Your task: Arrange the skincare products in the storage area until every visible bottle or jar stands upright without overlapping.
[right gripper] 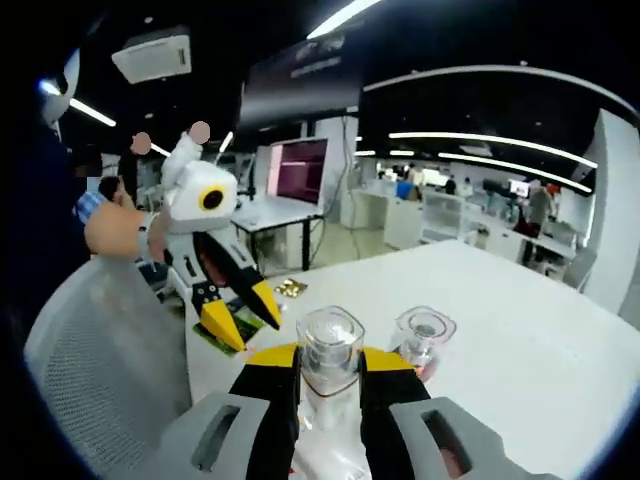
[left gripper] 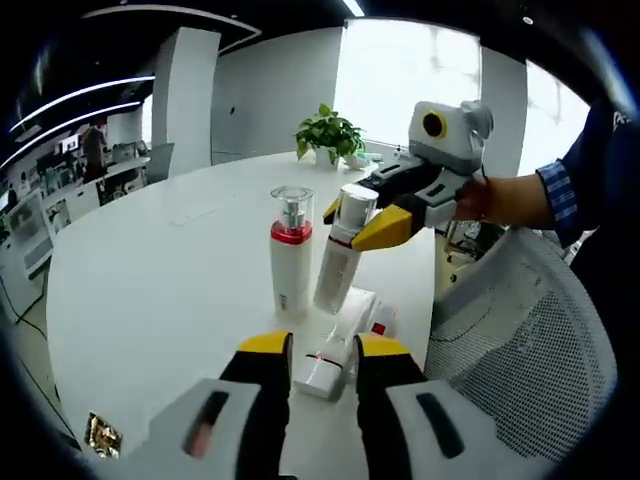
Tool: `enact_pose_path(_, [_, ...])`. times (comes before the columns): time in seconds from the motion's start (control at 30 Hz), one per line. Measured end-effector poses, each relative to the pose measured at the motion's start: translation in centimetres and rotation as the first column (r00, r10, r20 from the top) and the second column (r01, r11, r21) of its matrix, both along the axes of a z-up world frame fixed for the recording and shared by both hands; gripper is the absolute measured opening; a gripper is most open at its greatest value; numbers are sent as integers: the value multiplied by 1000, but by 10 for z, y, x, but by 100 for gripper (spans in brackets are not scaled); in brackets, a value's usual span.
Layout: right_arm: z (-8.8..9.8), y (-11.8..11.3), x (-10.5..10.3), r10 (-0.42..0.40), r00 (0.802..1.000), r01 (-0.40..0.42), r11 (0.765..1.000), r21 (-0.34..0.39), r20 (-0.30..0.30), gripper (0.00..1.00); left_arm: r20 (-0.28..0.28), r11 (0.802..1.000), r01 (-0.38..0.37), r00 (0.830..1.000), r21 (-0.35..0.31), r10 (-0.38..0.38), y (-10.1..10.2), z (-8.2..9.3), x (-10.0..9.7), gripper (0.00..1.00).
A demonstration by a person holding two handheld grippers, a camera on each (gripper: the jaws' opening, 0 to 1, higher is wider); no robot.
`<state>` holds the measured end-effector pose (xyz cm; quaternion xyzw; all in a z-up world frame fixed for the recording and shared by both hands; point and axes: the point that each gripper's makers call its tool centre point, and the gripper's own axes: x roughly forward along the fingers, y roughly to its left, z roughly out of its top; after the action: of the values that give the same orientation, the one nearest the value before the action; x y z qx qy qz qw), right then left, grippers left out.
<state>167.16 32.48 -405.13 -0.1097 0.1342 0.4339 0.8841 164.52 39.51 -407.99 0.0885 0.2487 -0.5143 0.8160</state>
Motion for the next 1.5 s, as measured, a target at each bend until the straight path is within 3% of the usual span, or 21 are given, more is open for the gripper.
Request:
enact_pose_path(0.13, [-13,-5,3,-2,1000,4,998,-56,30,18,-3,1000,1,1000,13,0,1,-3,0,18])
enact_pose_path(0.43, [-32,-7,9,-16,999,19,997,-72,52,18,4,1000,-2,1000,29,2,3,-5,1,18])
enact_pose_path(0.63, [-43,-12,17,-59,998,60,996,-62,16,18,9,999,5,1000,36,-5,2,-5,0,18])
enact_pose_path(0.8, [-56,-13,17,-74,997,70,993,-98,-37,18,11,999,6,1000,39,-7,2,-5,-1,17])
enact_pose_path(1.1, [-56,-12,21,-119,989,111,990,-88,-92,19,19,999,12,1000,49,-13,2,-6,-1,17])
enact_pose_path(1.5, [-53,-13,20,-137,987,125,983,-134,-81,20,23,998,12,1000,60,-13,2,-7,-1,17])
